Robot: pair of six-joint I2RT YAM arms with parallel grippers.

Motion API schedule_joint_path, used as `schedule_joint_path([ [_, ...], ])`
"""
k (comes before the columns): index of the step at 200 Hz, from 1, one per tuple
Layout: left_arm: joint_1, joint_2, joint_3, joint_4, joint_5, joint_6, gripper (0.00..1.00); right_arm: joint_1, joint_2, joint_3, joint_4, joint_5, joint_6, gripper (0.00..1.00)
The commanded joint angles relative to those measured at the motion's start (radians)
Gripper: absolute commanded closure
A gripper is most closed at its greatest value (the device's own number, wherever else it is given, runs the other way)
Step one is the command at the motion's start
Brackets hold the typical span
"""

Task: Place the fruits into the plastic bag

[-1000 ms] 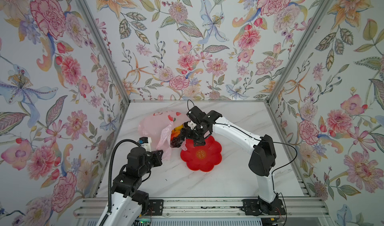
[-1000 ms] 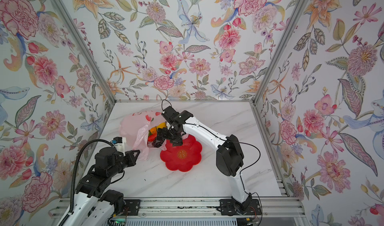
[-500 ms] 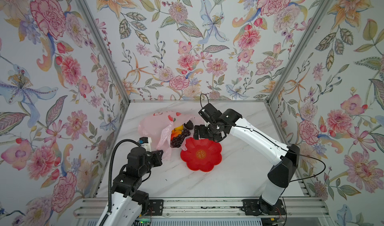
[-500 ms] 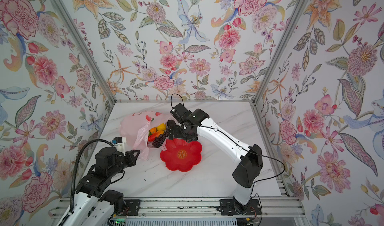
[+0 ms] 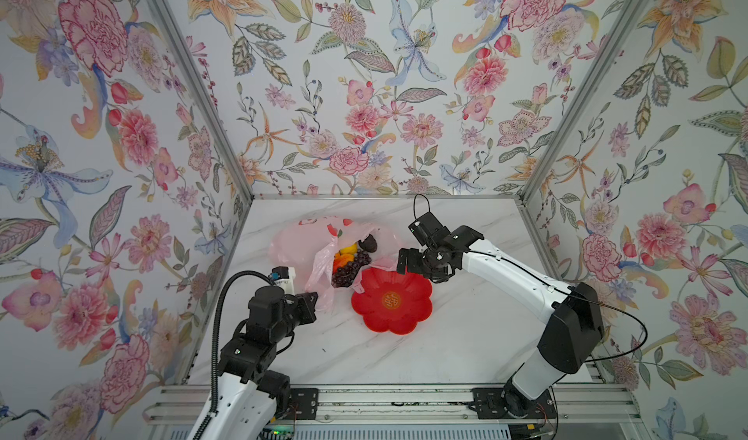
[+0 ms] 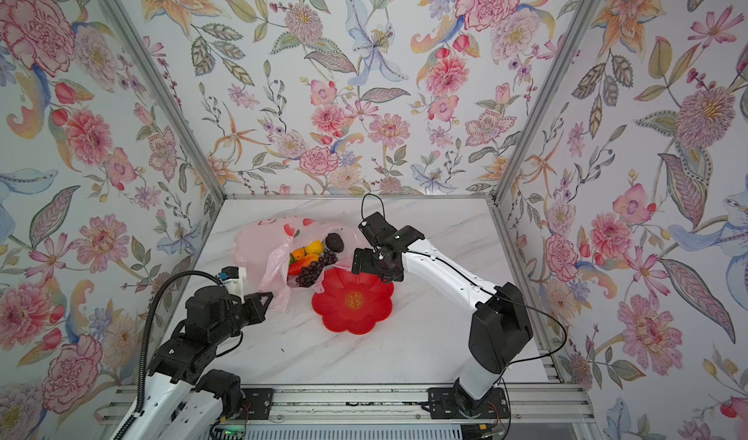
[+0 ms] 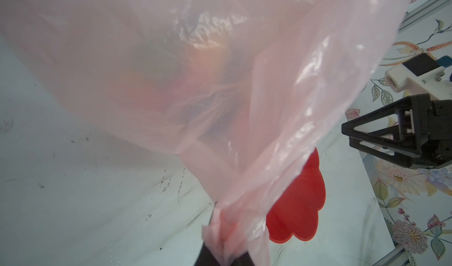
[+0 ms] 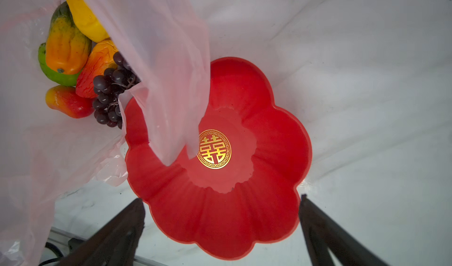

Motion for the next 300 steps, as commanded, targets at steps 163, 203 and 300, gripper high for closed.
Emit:
schedule_joint_path([
  [163, 0.006, 0.003, -0.007, 0.004, 0.005, 0.019, 1.0, -0.028, 0.195, 0.068, 0.287, -0.21, 0.085, 0.27],
  [203, 0.003, 0.006, -0.008, 0.006, 0.002, 0.019, 1.0, -0.029, 0.198, 0.074, 0.288, -0.215, 0.084, 0.37],
  [300, 0.005, 0.013, -0.007, 0.005, 0.001, 0.018, 1.0, -0.032, 0.198, 0.07, 0.29, -0.217, 0.078, 0.6],
])
